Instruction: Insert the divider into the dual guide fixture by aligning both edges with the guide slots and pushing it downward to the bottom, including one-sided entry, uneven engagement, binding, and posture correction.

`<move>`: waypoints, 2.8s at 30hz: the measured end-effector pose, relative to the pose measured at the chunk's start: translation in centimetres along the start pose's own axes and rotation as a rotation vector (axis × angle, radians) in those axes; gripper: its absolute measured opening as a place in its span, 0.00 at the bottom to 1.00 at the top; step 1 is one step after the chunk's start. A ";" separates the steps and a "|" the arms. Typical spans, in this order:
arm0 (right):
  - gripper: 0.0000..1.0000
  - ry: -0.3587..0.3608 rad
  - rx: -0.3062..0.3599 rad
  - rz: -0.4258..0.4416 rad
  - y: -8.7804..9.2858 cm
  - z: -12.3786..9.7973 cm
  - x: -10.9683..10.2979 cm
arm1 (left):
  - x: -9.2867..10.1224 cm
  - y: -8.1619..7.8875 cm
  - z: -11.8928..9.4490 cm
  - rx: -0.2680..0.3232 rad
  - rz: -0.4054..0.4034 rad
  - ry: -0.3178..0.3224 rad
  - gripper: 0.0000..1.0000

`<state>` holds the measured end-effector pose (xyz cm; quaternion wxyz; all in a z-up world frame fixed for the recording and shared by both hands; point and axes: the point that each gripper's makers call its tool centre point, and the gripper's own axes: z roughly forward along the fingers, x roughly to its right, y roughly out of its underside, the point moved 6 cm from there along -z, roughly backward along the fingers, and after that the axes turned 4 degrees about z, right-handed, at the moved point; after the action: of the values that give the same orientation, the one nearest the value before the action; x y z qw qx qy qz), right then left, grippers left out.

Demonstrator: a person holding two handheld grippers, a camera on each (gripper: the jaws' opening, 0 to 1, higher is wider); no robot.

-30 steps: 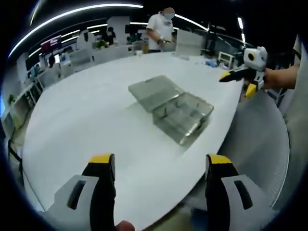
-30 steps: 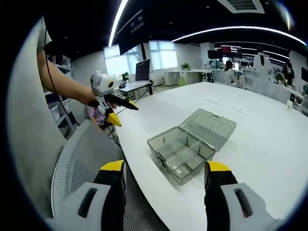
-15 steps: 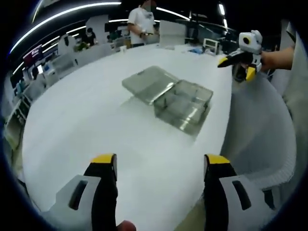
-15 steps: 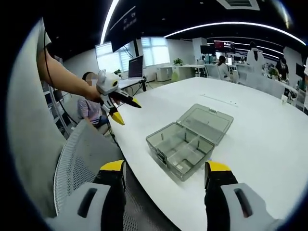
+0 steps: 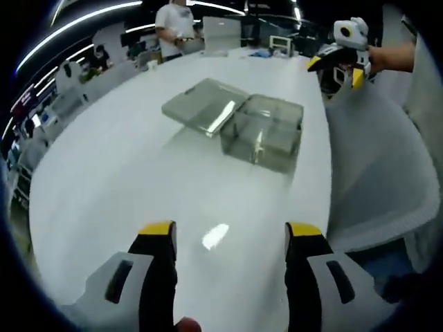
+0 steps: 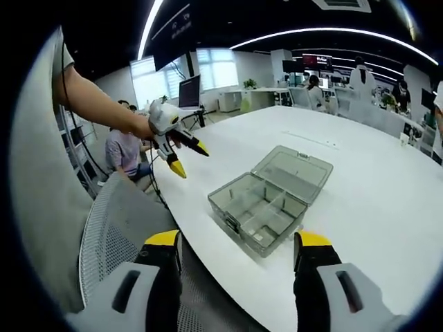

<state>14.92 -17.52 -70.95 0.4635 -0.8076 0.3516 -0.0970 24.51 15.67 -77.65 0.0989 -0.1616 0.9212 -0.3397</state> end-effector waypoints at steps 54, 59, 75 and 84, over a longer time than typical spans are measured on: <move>0.59 0.002 -0.051 -0.010 -0.9 1.3 0.2 | -3.1 1.5 3.9 -0.209 0.253 0.219 0.30; 0.59 -0.001 -0.044 -0.011 -1.0 1.4 -0.1 | -3.0 1.4 4.0 -0.218 0.243 0.210 0.29; 0.58 0.002 -0.020 -0.007 -1.0 1.1 -0.3 | -2.8 0.7 3.8 -0.214 0.252 0.184 0.28; 0.56 -0.015 0.003 0.008 -1.8 1.7 -0.2 | -2.3 -1.1 3.0 -0.187 0.273 0.173 0.27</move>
<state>16.49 -15.67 -70.39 0.4678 -0.8060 0.3512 -0.0898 27.74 13.94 -79.07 0.0490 -0.0138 0.9672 -0.2489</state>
